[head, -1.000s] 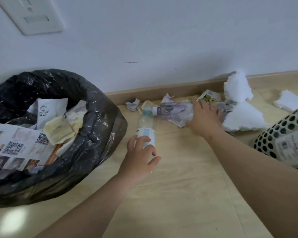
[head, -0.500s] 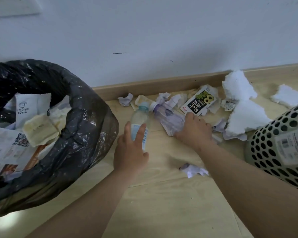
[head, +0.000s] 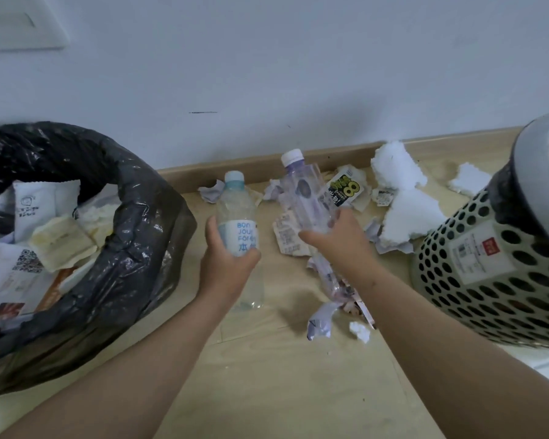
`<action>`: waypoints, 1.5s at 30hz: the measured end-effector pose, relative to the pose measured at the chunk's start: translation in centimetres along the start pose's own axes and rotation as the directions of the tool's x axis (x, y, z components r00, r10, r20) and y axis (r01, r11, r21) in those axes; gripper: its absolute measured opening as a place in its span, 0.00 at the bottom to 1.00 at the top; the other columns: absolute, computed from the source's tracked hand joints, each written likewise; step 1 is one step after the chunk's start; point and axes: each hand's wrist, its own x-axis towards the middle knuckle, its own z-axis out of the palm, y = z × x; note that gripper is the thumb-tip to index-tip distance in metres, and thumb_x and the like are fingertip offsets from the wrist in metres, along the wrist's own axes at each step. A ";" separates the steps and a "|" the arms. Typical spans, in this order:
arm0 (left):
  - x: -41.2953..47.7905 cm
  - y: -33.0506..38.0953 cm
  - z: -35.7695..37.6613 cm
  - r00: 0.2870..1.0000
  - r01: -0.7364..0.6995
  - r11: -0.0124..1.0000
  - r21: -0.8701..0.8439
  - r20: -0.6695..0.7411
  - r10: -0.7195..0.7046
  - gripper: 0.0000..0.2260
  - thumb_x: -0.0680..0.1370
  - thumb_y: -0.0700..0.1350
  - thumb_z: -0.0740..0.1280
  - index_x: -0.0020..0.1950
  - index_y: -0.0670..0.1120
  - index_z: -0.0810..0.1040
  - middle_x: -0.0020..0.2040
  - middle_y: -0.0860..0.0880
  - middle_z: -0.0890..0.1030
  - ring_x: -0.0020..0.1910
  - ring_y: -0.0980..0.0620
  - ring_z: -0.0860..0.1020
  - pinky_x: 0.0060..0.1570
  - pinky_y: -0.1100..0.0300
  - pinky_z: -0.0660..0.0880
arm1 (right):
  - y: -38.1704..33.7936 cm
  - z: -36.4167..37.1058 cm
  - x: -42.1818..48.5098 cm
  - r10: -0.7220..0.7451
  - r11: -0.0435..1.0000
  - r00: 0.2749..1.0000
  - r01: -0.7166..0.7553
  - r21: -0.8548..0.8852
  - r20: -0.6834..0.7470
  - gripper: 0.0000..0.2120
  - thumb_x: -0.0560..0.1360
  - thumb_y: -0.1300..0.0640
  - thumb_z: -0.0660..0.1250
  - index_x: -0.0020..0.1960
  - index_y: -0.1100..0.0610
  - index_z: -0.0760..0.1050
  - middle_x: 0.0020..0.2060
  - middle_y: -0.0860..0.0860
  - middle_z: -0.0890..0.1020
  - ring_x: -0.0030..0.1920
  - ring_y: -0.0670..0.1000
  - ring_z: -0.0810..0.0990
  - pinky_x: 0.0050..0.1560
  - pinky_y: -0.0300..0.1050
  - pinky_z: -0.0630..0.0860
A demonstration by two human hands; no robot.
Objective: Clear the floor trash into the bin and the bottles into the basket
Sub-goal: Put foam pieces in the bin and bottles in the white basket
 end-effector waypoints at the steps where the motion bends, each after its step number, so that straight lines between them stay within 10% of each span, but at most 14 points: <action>1: -0.2 1.1 0.3 1.000 -0.004 0.998 -0.066 0.023 0.006 0.38 0.71 0.43 0.70 0.75 0.53 0.52 0.55 0.50 0.72 0.45 0.49 0.75 0.43 0.60 0.69 | -0.3 -0.7 -0.5 0.001 0.995 1.000 -0.002 0.105 0.009 0.27 0.70 0.49 0.72 0.62 0.54 0.62 0.51 0.48 0.73 0.51 0.50 0.74 0.50 0.45 0.69; 9: -0.7 11.8 -0.3 0.947 -0.246 0.874 -0.419 0.087 0.308 0.31 0.70 0.35 0.71 0.61 0.56 0.58 0.47 0.56 0.72 0.43 0.59 0.74 0.37 0.71 0.73 | -6.6 -9.1 -2.5 -0.177 0.904 0.984 0.174 0.391 -0.028 0.25 0.70 0.62 0.72 0.61 0.53 0.63 0.46 0.45 0.77 0.35 0.37 0.80 0.29 0.29 0.72; 18: -5.8 22.3 -0.2 0.837 -0.440 0.725 -0.530 0.051 0.545 0.25 0.76 0.55 0.62 0.70 0.53 0.59 0.52 0.59 0.74 0.48 0.65 0.77 0.43 0.70 0.76 | -10.1 -18.0 -7.0 -0.306 0.793 0.939 0.344 0.503 -0.160 0.33 0.71 0.47 0.70 0.70 0.48 0.60 0.55 0.48 0.77 0.52 0.48 0.78 0.55 0.48 0.72; 26: -11.0 31.1 5.6 0.735 -0.509 0.640 -0.575 0.098 0.671 0.25 0.74 0.46 0.70 0.65 0.58 0.61 0.57 0.48 0.75 0.49 0.59 0.78 0.41 0.69 0.77 | -7.1 -28.2 -9.6 -0.253 0.660 0.835 0.518 0.544 -0.488 0.24 0.65 0.46 0.74 0.56 0.49 0.69 0.51 0.47 0.80 0.48 0.45 0.79 0.47 0.43 0.72; 33: -14.4 33.6 13.6 0.702 -0.493 0.667 -0.559 0.197 0.684 0.32 0.66 0.44 0.75 0.62 0.59 0.60 0.59 0.48 0.72 0.55 0.53 0.76 0.46 0.64 0.77 | -0.6 -32.9 -9.6 -0.170 0.638 0.713 0.606 0.476 -0.680 0.32 0.69 0.56 0.74 0.66 0.48 0.61 0.56 0.48 0.74 0.50 0.43 0.77 0.40 0.34 0.73; 37: -14.4 32.1 17.8 0.759 -0.418 0.779 -0.467 0.292 0.582 0.32 0.64 0.44 0.76 0.64 0.55 0.64 0.63 0.46 0.70 0.60 0.49 0.73 0.55 0.58 0.74 | 3.3 -32.7 -8.1 -0.075 0.667 0.754 0.524 0.530 -0.652 0.33 0.66 0.56 0.76 0.65 0.47 0.63 0.60 0.51 0.73 0.58 0.54 0.77 0.53 0.50 0.78; 45: -14.4 28.2 20.3 0.790 -0.257 0.860 -0.440 0.418 0.449 0.31 0.68 0.40 0.75 0.66 0.50 0.65 0.58 0.51 0.75 0.57 0.51 0.75 0.54 0.55 0.74 | 6.6 -32.0 -7.6 -0.006 0.641 0.807 0.456 0.617 -0.590 0.28 0.67 0.57 0.75 0.60 0.50 0.63 0.56 0.50 0.74 0.53 0.48 0.77 0.43 0.38 0.74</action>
